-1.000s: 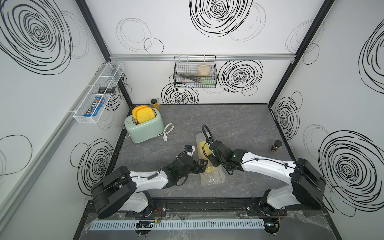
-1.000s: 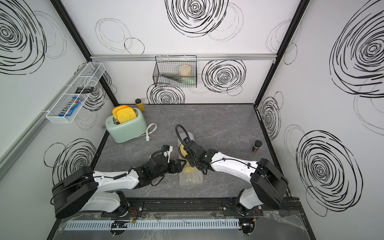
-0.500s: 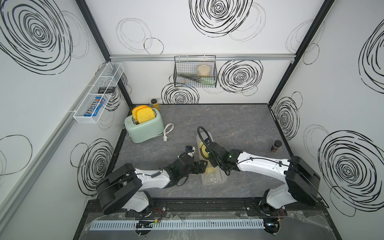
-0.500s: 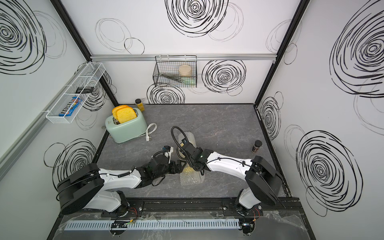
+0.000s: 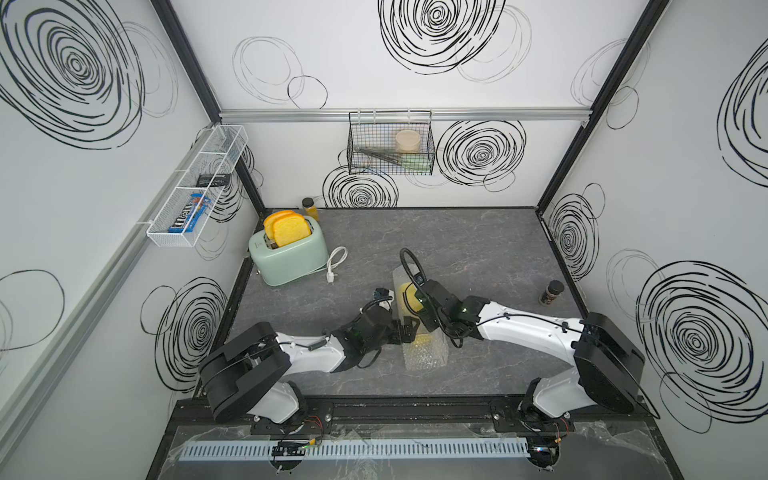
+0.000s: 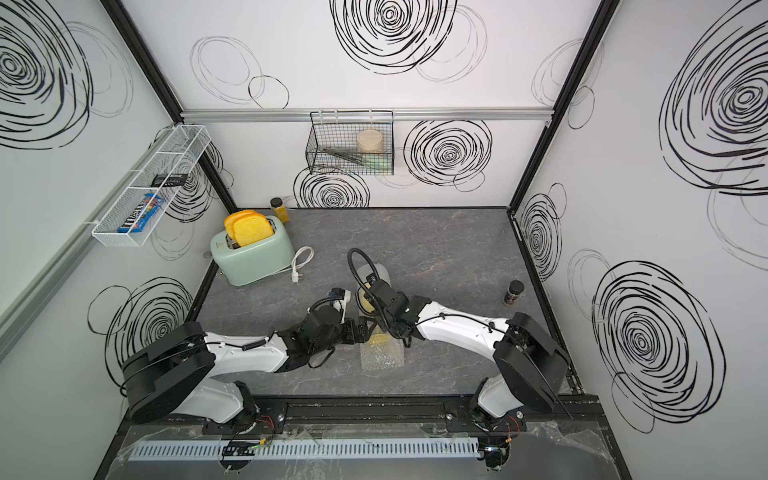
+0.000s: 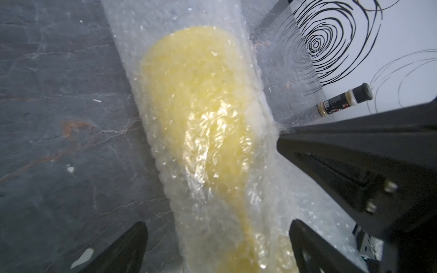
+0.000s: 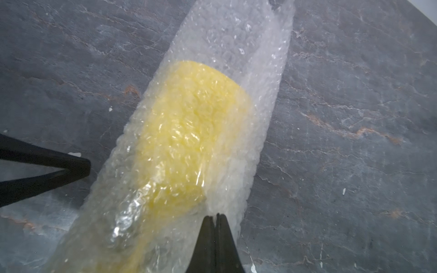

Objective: Unpack wine glasses from bubble wrap
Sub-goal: Unwrap the bubble wrap at the center of the board.

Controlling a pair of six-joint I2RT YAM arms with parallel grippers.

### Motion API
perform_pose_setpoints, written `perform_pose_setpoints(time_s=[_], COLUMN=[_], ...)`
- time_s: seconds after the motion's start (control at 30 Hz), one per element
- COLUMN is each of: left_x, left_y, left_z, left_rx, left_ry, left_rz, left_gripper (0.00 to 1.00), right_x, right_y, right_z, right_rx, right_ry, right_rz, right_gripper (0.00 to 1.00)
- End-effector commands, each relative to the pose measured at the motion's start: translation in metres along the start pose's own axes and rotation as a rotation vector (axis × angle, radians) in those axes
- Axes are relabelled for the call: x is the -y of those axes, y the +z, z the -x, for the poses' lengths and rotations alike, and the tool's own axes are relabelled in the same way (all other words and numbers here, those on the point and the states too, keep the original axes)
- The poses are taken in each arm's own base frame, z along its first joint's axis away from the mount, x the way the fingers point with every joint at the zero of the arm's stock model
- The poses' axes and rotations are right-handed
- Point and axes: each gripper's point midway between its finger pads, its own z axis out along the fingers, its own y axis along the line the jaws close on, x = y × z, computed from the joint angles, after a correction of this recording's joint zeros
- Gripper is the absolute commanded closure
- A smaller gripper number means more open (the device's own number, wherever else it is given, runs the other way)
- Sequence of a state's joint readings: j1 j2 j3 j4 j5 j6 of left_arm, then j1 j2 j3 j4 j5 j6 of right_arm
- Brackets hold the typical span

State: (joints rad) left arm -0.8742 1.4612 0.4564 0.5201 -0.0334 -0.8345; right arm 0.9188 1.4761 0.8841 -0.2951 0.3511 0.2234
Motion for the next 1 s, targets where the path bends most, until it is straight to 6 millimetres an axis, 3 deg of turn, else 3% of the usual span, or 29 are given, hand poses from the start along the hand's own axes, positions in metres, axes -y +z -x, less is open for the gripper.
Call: perform_pose_setpoints(time_s=[0.0,0.2,0.43,0.83,0.97], left_x=[0.019,0.005,-0.008,-0.028,-0.032], left_y=[0.005,0.017,0.025,0.025,0.026], left_z=[0.016,0.010,0.014,0.003,0.000], left_rx=[0.039,0.028,0.045,0.019,0.014], left_ry=[-0.013,0.002,-0.013,-0.042,-0.049], left_rz=[-0.060,-0.007,0.016,0.039,0.045], left_gripper=[0.02,0.05,0.10,0.10,0.10], right_x=[-0.007,-0.010,-0.005,0.027,0.027], right_y=[-0.011,-0.016,-0.006,-0.012,-0.013], right_z=[0.011,0.015,0.004,0.005,0.004], right_rx=[0.056,0.082,0.053,0.096,0.097], right_ry=[0.033,0.075,0.084,0.200,0.203], right_rz=[0.086,0.159,0.141,0.116,0.123], right_gripper=[1.00,1.00,1.00,1.00,1.00])
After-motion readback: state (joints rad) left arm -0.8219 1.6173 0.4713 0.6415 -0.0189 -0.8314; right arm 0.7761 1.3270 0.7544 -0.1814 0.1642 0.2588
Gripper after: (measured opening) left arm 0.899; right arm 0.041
